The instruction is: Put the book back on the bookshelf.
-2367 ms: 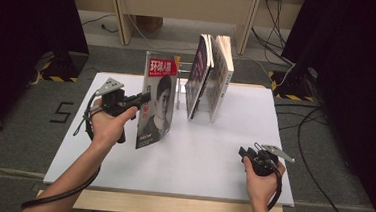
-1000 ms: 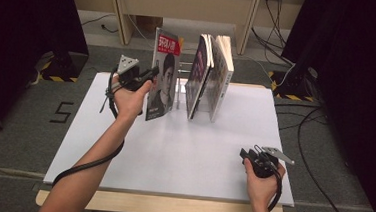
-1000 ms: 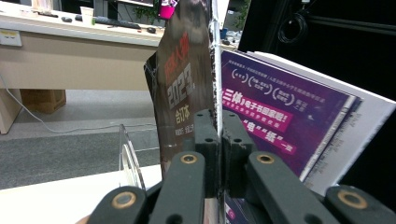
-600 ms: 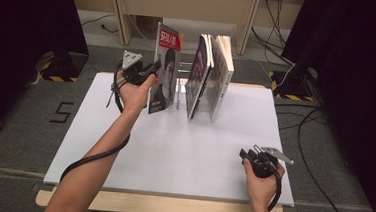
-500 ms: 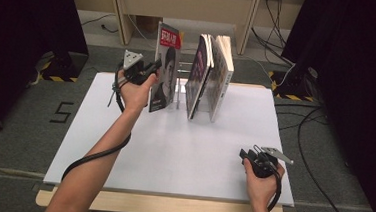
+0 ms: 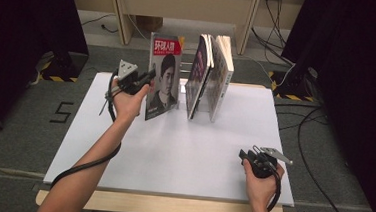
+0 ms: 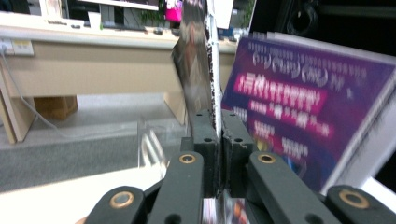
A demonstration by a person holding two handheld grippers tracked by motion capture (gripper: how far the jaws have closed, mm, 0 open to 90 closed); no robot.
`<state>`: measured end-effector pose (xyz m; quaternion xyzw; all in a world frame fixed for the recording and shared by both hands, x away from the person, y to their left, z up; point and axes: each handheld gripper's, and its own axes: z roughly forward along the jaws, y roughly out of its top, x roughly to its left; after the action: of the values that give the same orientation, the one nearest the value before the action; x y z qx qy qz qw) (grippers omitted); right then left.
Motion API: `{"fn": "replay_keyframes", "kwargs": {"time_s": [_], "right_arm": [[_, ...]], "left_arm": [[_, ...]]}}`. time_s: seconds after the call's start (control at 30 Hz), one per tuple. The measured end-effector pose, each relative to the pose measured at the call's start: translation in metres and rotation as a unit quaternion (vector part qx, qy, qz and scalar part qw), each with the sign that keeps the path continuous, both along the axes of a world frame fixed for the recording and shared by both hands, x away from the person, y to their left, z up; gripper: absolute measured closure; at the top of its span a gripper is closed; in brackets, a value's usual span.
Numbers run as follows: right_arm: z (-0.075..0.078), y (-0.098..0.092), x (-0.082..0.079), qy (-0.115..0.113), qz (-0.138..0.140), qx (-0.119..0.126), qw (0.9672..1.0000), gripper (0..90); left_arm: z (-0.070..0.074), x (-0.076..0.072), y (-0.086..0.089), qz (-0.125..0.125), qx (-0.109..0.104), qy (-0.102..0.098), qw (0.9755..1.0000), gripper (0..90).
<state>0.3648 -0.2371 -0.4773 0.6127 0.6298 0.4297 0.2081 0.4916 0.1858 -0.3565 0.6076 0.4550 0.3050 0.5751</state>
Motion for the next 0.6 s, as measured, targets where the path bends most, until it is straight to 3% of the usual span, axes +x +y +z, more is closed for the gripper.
{"fn": "replay_keyframes", "kwargs": {"time_s": [0.17, 0.27, 0.37, 0.6], "right_arm": [[0.001, 0.0, -0.001, 0.003, -0.002, 0.002, 1.0, 62.4], [0.0, 0.001, -0.001, 0.005, -0.003, 0.002, 1.0, 62.4], [-0.001, 0.002, 0.0, 0.007, -0.002, 0.004, 1.0, 62.4], [-0.001, 0.001, -0.001, 0.007, -0.002, 0.003, 1.0, 62.2]], "left_arm": [[-0.024, -0.023, 0.01, -0.007, 0.003, 0.032, 0.9994, 85.7], [-0.036, -0.037, 0.012, -0.021, 0.002, 0.038, 0.999, 85.3], [-0.041, -0.043, 0.012, -0.028, -0.006, 0.05, 0.9983, 85.4], [-0.046, -0.054, 0.007, -0.043, 0.002, 0.081, 0.9958, 83.5]]}}
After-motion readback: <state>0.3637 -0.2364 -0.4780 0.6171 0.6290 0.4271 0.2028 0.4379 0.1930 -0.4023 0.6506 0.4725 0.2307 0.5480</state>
